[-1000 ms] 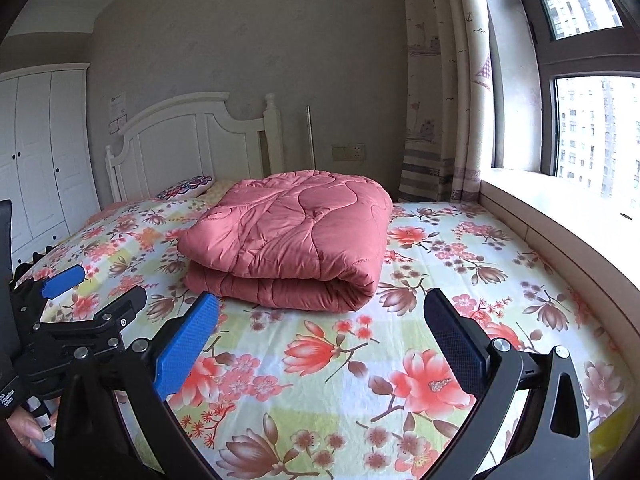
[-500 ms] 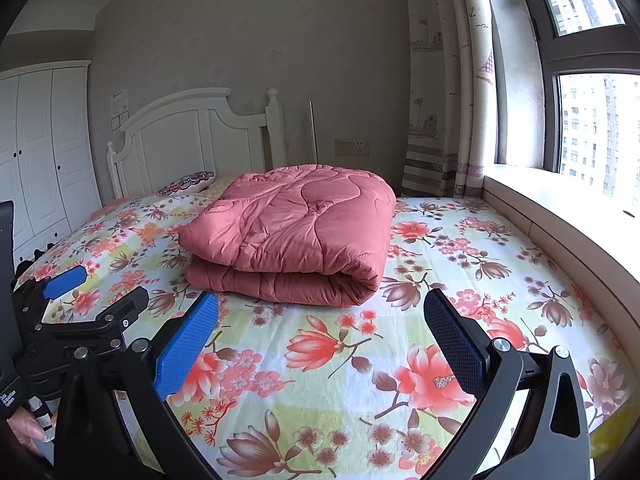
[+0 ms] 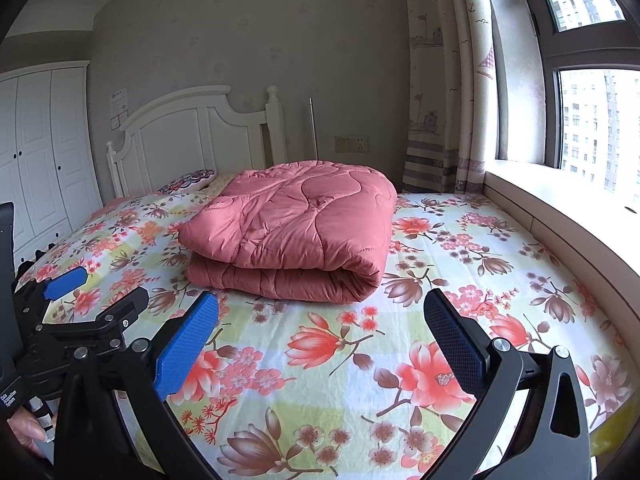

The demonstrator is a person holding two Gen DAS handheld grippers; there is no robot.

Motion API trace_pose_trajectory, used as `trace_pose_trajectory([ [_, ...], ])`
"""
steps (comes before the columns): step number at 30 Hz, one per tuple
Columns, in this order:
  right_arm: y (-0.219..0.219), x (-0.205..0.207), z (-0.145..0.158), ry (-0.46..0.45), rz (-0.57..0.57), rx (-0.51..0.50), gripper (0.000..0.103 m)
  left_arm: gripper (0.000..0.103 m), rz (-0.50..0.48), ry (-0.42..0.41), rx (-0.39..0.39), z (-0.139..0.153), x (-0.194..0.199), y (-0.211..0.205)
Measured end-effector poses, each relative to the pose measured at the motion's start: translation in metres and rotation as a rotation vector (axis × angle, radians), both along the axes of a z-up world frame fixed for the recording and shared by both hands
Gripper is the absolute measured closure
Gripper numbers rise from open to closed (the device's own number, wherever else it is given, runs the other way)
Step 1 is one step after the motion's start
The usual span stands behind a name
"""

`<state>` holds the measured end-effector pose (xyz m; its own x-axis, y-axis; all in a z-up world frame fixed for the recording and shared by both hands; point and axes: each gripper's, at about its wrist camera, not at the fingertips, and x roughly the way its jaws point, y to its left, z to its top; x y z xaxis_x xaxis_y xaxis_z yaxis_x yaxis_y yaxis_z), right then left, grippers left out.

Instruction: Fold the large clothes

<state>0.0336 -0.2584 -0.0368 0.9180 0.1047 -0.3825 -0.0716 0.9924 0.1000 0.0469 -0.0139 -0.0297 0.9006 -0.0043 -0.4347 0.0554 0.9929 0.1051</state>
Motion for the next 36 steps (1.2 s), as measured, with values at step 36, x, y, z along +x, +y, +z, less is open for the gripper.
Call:
trace_pose_trajectory([
  [36, -0.086, 0.076, 0.023, 0.134, -0.081, -0.022, 0.004, 0.002, 0.128, 0.139, -0.002, 0.027, 0.156, 0.154],
])
